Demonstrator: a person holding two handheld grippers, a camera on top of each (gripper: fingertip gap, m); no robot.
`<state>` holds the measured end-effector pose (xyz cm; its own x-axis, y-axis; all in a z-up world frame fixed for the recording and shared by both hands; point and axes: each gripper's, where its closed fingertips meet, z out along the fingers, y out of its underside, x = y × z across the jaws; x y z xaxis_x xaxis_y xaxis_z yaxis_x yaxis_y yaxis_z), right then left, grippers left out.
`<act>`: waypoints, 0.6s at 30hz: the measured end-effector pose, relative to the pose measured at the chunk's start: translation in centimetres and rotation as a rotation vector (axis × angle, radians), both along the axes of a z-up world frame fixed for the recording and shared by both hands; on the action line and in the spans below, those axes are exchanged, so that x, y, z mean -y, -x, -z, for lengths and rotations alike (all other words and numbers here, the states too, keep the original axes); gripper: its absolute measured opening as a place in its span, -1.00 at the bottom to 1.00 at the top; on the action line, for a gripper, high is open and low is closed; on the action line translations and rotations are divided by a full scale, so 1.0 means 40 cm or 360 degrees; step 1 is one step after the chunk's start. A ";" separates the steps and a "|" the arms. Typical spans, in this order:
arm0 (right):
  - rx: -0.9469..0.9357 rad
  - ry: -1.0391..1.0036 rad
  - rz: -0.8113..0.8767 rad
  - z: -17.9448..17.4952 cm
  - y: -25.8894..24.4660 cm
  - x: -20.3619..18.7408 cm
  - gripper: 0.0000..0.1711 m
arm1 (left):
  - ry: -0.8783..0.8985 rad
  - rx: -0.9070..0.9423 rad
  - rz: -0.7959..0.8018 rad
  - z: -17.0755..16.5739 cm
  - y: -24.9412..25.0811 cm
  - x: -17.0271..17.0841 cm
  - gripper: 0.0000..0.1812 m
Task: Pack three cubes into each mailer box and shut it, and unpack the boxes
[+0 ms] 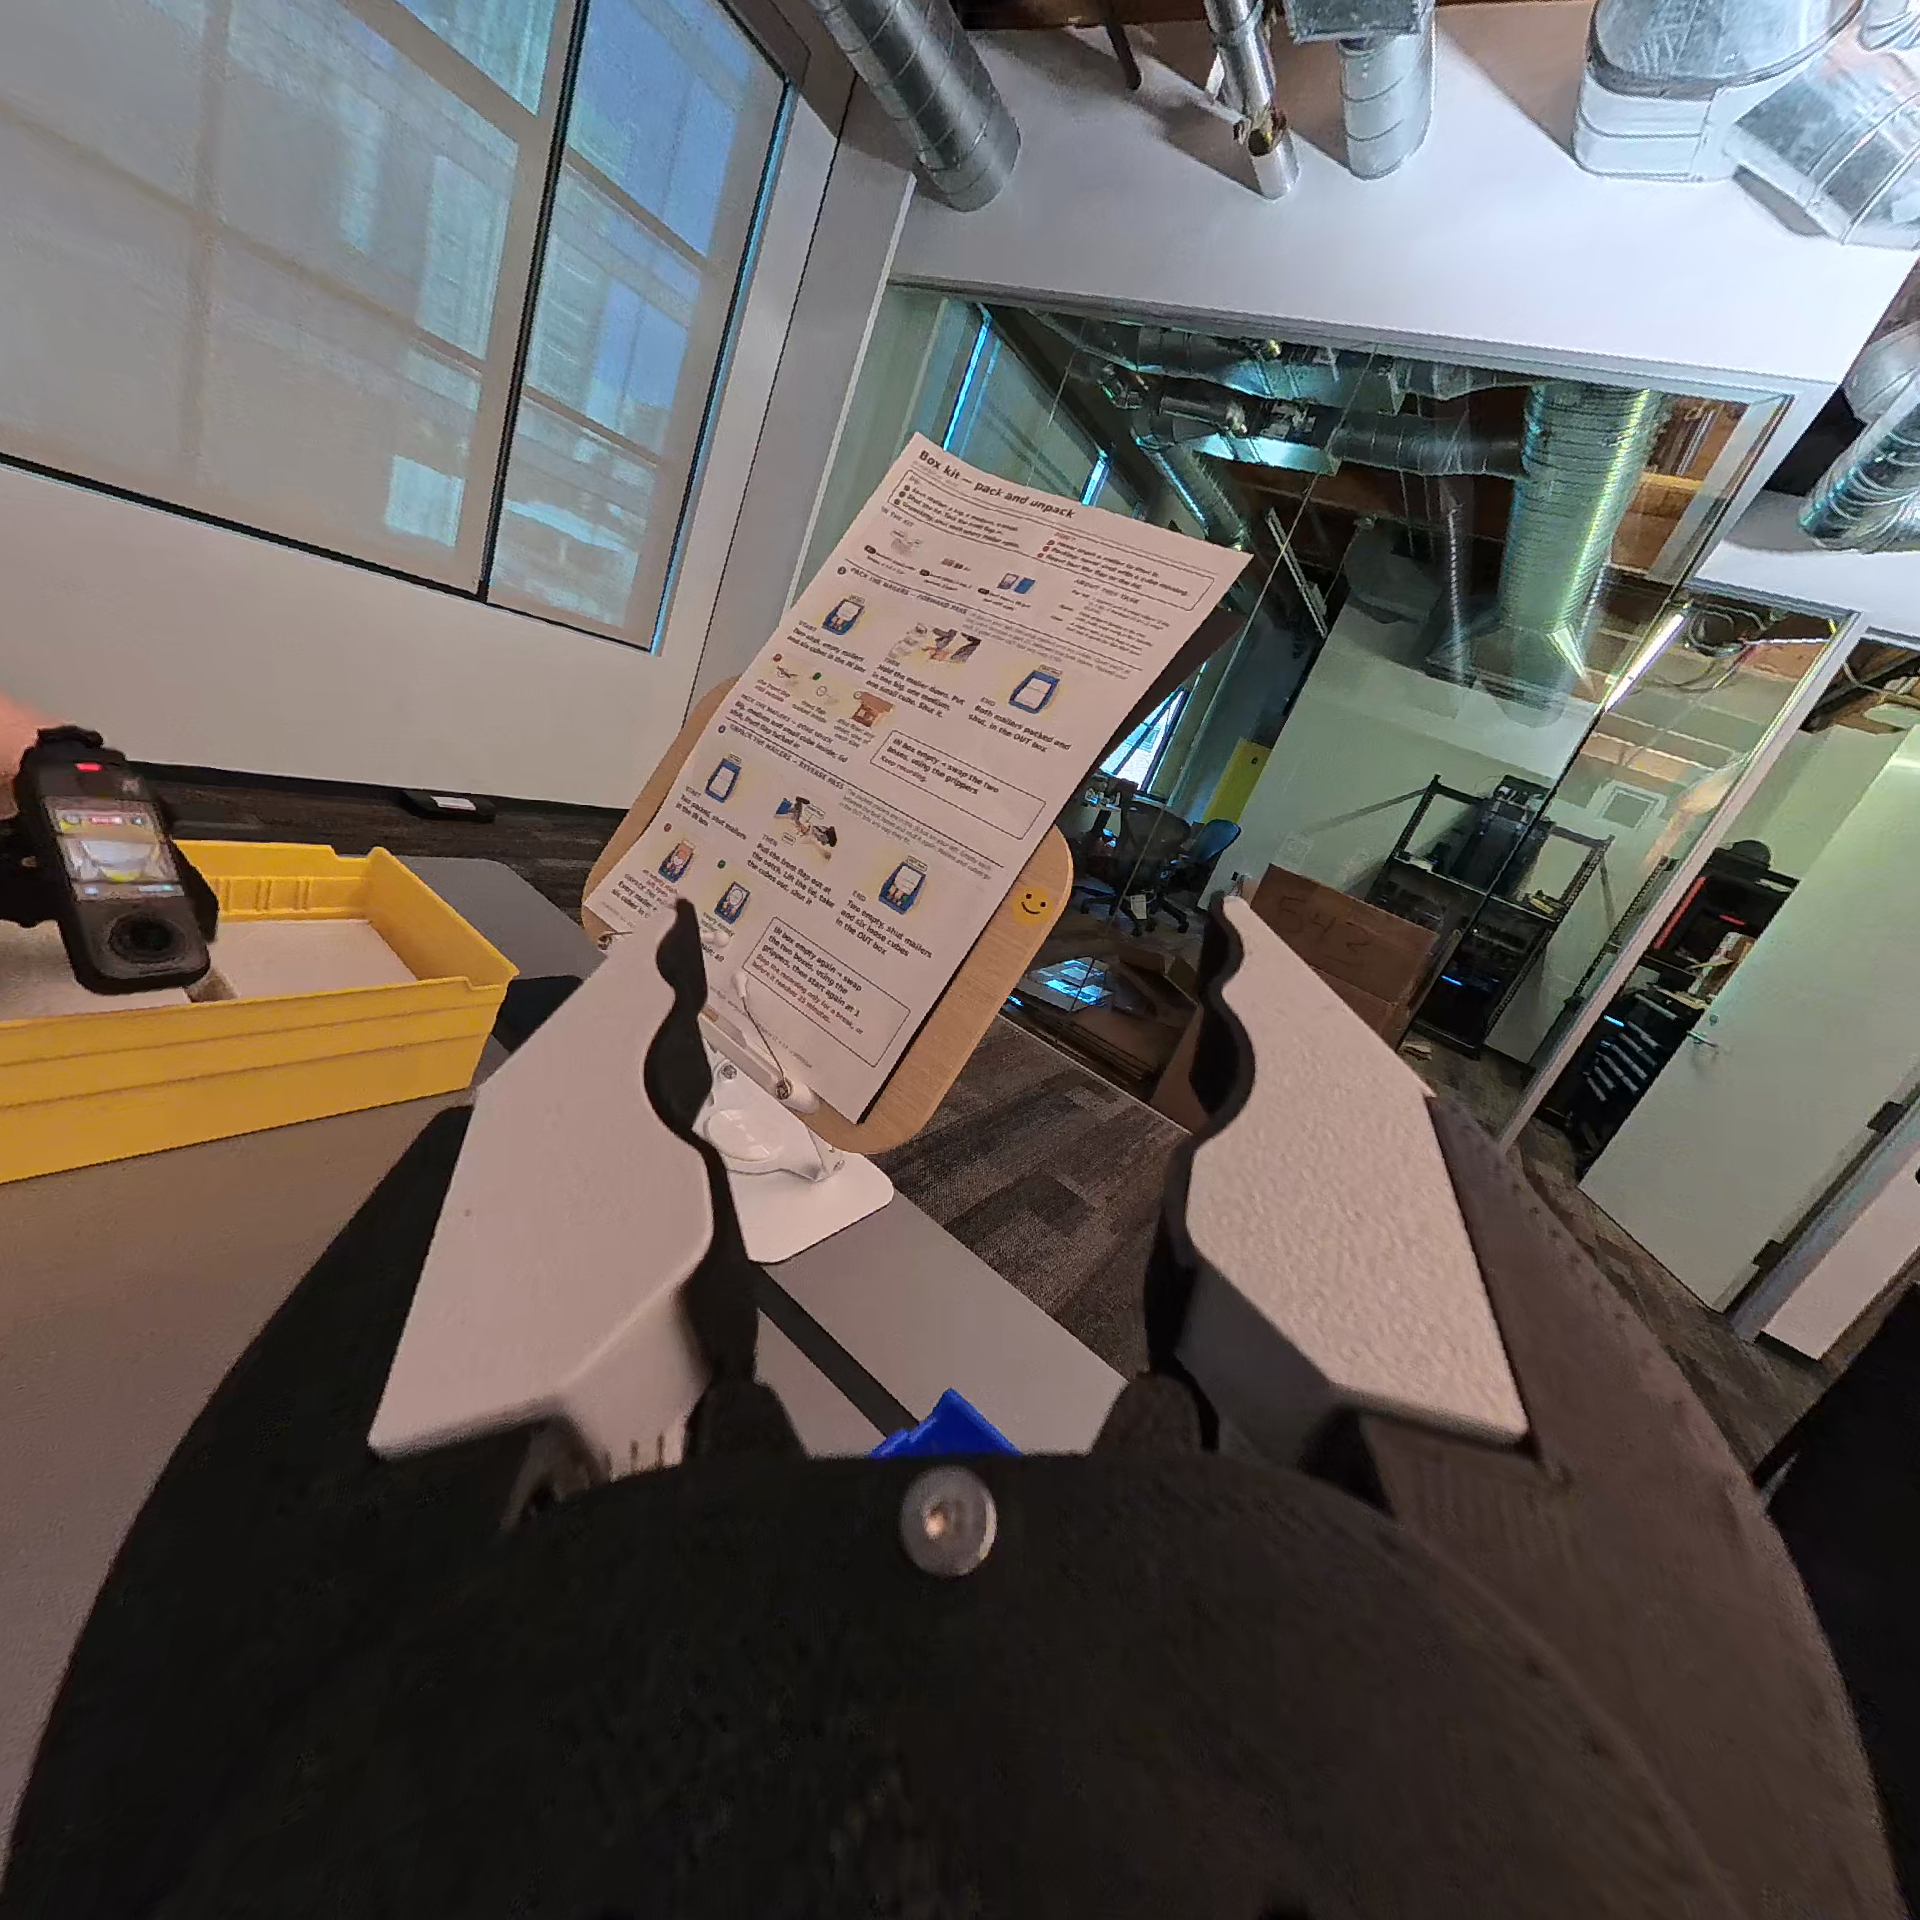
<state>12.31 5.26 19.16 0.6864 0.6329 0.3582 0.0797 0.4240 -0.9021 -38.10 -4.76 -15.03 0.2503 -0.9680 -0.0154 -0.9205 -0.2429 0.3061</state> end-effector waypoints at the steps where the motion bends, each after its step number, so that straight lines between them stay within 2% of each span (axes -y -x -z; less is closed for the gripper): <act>1: 0.0006 0.0001 0.0006 0.001 0.000 -0.001 0.10 | -0.0004 -0.0006 -0.0018 -0.006 0.001 0.001 0.50; 8: 0.0025 0.0004 0.0001 0.003 0.000 0.006 0.10 | -0.0150 -0.0047 -0.0077 -0.099 0.004 -0.021 0.49; 12: 0.0038 -0.0005 0.0022 -0.001 -0.011 0.011 0.10 | -0.0265 -0.0133 -0.0042 -0.205 -0.007 -0.044 0.49; 18: 0.0075 0.0174 0.0134 0.034 -0.048 -0.028 0.10 | -0.0400 -0.0275 0.0077 -0.370 -0.133 -0.116 0.48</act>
<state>14.23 6.36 17.80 0.7226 0.6110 0.3233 0.1542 0.3134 -0.9370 -32.78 -0.13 -0.22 0.1769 -0.9393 -0.2941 -0.8724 -0.2880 0.3950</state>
